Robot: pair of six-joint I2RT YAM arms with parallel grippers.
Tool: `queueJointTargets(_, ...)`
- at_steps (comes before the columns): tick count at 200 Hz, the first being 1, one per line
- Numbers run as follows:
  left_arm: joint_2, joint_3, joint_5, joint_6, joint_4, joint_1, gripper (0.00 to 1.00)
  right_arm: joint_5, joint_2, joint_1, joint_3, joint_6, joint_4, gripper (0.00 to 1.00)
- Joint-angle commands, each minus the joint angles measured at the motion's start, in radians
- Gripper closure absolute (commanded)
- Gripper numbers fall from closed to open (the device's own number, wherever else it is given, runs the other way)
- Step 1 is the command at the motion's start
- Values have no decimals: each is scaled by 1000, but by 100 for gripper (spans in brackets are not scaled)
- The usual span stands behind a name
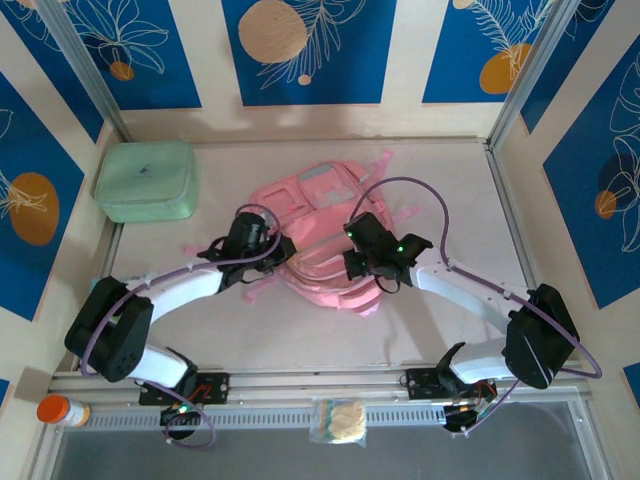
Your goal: Pack books, pencil case, and school supplies into a backpack
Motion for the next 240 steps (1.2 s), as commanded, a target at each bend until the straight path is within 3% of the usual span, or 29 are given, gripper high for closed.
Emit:
queueJointTargets(1, -13, 85, 80, 210, -129, 101, 100, -42, -22, 29, 14, -15, -11, 100)
queueJointTargets(22, 24, 135, 144, 259, -98, 167, 100, -94, 21, 77, 41, 23, 25, 100)
queueJointTargets(35, 45, 169, 174, 271, -114, 194, 94, -61, 63, 106, 78, 51, 14, 100)
queueJointTargets(63, -22, 96, 182, 174, -62, 190, 57, -63, 124, 111, 115, 112, 9, 100)
queueJointTargets(80, -100, -21, 182, 19, 36, 156, 47, -67, 131, 116, 102, 123, 36, 100)
queueJointTargets(106, -253, -130, 2, -108, 18, 47, 37, -53, 140, 122, 102, 130, 39, 100)
queueJointTargets(135, -271, -154, -145, -274, 9, -56, 27, -40, 153, 128, 104, 127, 31, 100)
queueJointTargets(159, -250, -174, -292, -361, 50, -121, 27, -28, 160, 130, 121, 136, 16, 100)
queueJointTargets(209, -94, -134, -349, -446, 172, -166, 34, -25, 162, 133, 109, 139, 28, 100)
queueJointTargets(240, -24, -118, -395, -471, 201, -178, 57, -6, 168, 131, 112, 126, 20, 100)
